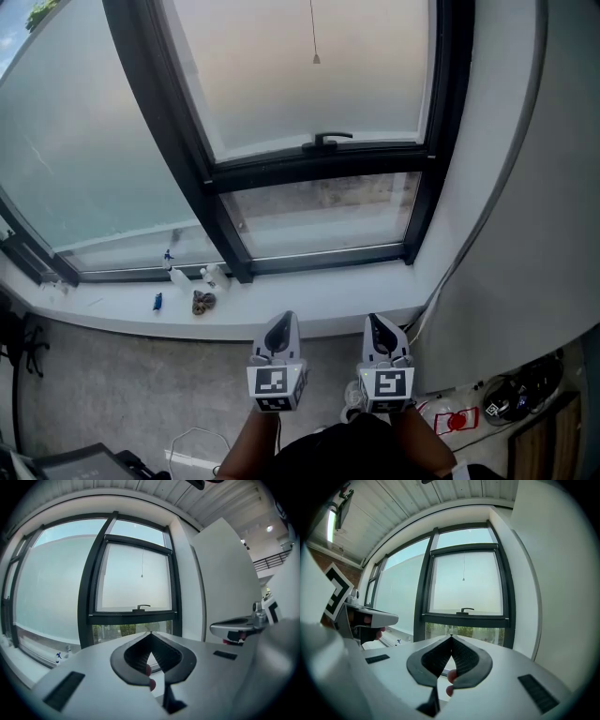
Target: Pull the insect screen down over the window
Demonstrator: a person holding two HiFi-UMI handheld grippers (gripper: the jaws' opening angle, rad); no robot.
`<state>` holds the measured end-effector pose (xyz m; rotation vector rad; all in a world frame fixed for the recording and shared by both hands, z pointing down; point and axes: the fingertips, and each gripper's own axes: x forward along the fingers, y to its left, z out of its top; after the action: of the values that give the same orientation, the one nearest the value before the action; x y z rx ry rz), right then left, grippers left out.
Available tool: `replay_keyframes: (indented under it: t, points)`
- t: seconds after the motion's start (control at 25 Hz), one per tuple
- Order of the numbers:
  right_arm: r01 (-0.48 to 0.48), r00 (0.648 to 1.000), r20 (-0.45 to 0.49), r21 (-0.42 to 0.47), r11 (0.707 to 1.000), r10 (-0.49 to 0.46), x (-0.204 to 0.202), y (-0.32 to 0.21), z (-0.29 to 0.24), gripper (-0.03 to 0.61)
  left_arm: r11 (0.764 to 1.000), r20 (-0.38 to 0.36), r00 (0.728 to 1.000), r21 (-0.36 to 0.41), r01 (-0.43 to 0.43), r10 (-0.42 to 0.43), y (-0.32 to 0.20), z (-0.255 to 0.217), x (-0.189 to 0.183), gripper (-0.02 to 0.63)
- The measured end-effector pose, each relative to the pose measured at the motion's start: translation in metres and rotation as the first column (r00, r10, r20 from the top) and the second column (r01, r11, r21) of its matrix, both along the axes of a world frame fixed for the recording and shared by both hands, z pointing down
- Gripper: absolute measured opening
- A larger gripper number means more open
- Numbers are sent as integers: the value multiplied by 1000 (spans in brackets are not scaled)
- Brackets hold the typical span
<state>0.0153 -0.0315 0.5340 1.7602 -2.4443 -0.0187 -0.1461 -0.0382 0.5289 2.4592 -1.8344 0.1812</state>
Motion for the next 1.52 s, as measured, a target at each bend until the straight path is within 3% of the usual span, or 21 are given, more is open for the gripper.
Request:
replay_keyframes:
  t: [0.28,0.48,1.04,1.28,1.52]
  points:
    - [12,1000,6,-9,1000,-11,9,-48,0,3,1000,24,999,-18,22,-22,-44,3,5,3]
    - [30,1000,0,-11,999,-30,11,-80,1,3,998,-39,997,-18,60,-61,-73,-15,11,3]
    - [100,995,-8,-11,995,-100,24,-152,3,3,995,-1,996,-44,92,-92,-137,8,25,3]
    - [125,992,-5,-21,992,-125,31,-174,5,3,989,-43,989,-51,136,-138,-156,-12,36,3]
    - [133,991,18,-36,990,-132,31,-183,4,3,990,26,992,-57,127,-126,-161,0,35,3]
